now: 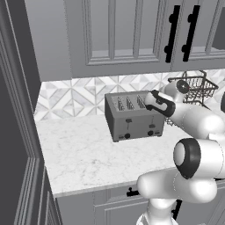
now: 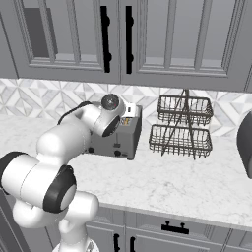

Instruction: Start the toaster. Once the lever pops up, take the bread to the plate on the dining counter.

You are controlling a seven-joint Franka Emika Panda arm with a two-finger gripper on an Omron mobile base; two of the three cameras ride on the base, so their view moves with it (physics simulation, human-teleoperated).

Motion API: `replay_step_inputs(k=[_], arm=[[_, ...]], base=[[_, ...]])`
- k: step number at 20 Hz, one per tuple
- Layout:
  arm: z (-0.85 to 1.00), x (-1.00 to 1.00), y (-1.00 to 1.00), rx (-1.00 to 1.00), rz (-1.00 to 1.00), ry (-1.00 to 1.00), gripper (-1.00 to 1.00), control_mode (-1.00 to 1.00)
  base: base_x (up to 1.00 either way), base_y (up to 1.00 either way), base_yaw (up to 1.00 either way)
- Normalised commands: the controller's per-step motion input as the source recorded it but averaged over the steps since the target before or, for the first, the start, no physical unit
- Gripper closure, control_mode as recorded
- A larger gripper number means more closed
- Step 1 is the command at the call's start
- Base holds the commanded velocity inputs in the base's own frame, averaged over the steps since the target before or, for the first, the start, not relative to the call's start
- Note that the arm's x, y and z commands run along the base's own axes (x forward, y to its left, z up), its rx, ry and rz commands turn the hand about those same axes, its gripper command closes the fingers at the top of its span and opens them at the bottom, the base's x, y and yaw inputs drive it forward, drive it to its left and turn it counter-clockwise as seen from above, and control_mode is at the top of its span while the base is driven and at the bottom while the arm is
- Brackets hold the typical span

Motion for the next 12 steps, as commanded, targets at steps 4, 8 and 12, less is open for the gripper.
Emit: replay_step_inputs(k=[4, 8, 12], arm=[[0.0, 0.0, 0.0, 0.0, 0.0, 0.0, -1.0, -1.0], [0.0, 0.0, 0.0, 0.0, 0.0, 0.0, -1.0, -1.0], [0.0, 0.0, 0.0, 0.0, 0.0, 0.0, -1.0, -1.0]], base=[[0.0, 0.0, 0.0], [0.0, 0.0, 0.0], [0.0, 0.0, 0.0]])
